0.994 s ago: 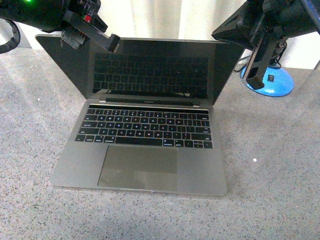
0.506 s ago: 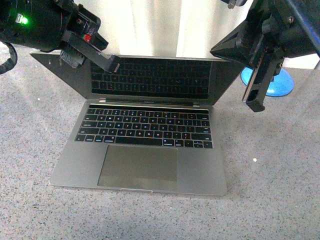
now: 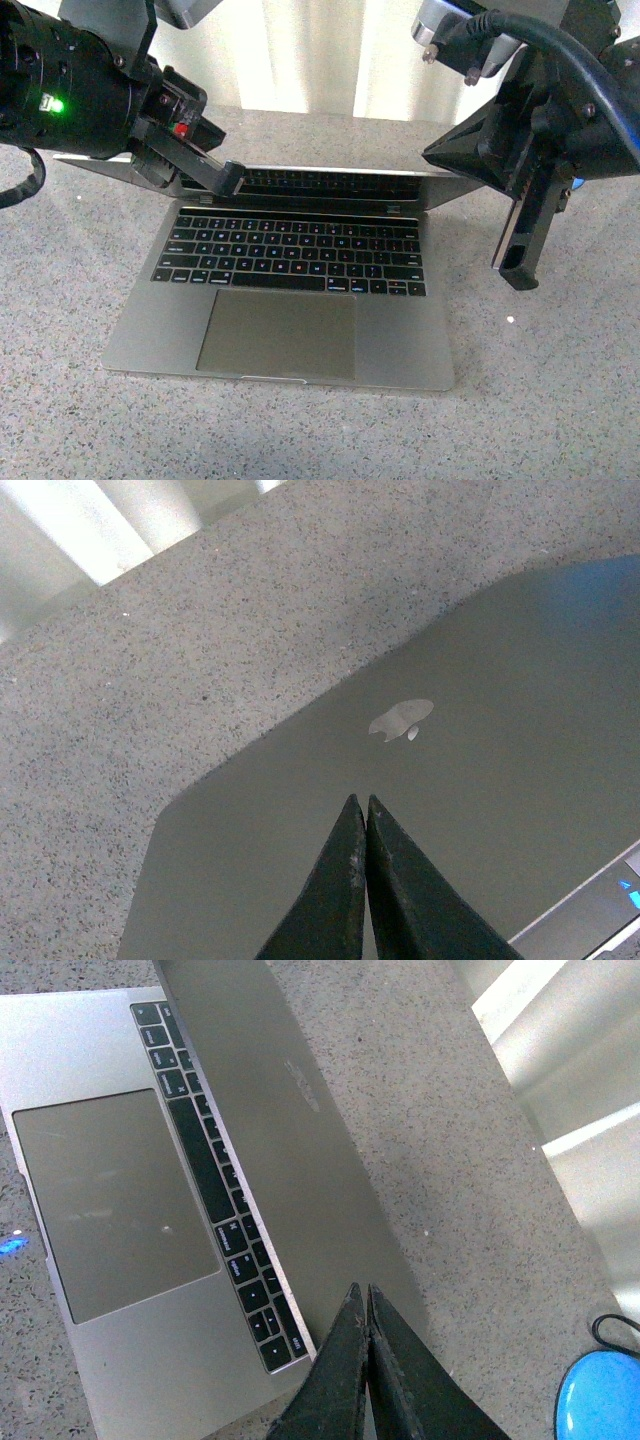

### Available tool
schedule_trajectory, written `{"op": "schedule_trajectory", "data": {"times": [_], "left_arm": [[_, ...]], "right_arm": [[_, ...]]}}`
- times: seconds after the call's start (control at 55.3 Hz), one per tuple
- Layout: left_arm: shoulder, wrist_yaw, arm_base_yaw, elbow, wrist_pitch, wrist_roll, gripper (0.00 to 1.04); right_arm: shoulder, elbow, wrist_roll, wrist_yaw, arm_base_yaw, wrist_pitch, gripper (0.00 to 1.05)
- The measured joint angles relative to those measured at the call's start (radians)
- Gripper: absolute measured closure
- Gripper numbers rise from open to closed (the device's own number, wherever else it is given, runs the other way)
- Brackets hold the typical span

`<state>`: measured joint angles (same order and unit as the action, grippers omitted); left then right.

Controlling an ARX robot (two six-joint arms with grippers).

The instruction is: Close laptop

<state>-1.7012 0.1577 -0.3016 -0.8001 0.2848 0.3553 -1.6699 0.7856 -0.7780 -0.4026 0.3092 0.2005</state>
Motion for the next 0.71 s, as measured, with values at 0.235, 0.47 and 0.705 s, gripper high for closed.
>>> {"op": "schedule_trajectory", "data": {"times": [0.235,0.47,0.705], "left_arm": [[-0.026,0.018,-0.002,0.007,-0.003,-0.003,1.01],[-0.067,0.030,-0.013,0.011,-0.003,-0.003,1.01],[-0.074,0.036,-0.013,0.011,-0.002,-0.004,1.01]], "right_arm": [[0.000,-0.015,0.000,0.000,-0.001,0.010,1.04],[-0.013,-0.035,0.000,0.000,-0.002,0.023,1.04],[-0.030,-0.069,0.000,0.000,-0.002,0.042,1.04]]}}
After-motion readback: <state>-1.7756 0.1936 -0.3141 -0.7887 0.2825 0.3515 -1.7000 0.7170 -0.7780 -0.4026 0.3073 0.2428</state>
